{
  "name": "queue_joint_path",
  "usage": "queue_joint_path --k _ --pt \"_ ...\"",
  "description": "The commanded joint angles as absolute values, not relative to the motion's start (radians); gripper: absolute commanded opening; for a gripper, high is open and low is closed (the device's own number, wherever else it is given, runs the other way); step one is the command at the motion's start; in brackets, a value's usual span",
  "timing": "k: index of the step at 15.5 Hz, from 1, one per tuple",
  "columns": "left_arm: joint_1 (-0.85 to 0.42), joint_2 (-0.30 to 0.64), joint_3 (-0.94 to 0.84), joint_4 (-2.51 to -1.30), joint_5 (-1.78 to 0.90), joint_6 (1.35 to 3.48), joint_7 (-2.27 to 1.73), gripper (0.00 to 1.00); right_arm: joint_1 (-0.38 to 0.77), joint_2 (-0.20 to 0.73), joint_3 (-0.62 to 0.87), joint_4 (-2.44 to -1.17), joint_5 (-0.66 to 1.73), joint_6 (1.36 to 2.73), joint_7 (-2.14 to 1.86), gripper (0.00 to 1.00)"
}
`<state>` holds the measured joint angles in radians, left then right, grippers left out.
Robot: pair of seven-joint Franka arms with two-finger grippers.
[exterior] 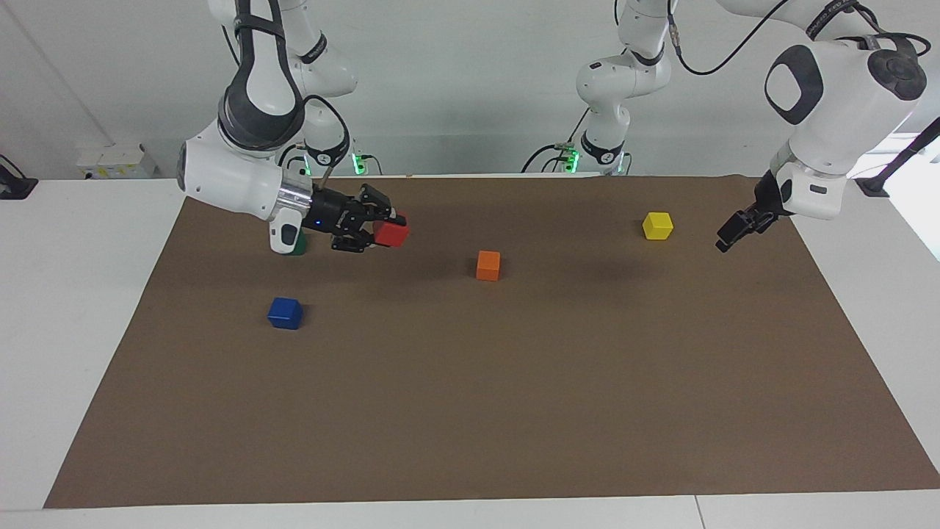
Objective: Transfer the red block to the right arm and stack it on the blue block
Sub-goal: 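Carry the red cube with the right gripper over the blue cube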
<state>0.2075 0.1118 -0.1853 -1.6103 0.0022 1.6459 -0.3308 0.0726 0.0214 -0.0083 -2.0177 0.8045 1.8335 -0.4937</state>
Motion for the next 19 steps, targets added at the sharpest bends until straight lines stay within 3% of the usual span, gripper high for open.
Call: queue_joint_path --k 1,7,15,19 --pt "0.198 0.169 -0.193 -1.494 0.031 1.546 -0.319 1.00 0.049 0.015 0.002 -2.000 0.610 1.871 -0.363 0.00" --pt "0.187 0.094 -0.192 -1.644 0.021 1.612 -0.327 1.00 0.022 0.025 0.005 -2.000 0.185 1.971 -0.089 0.00" --pt "0.153 0.087 -0.195 -1.654 0.023 1.663 -0.241 1.00 -0.051 0.090 0.006 -2.095 -0.006 2.225 0.011 0.00" --pt "0.152 0.103 -0.193 -1.652 0.023 1.716 -0.167 1.00 -0.043 0.109 0.006 -2.105 -0.009 2.233 0.116 0.00"
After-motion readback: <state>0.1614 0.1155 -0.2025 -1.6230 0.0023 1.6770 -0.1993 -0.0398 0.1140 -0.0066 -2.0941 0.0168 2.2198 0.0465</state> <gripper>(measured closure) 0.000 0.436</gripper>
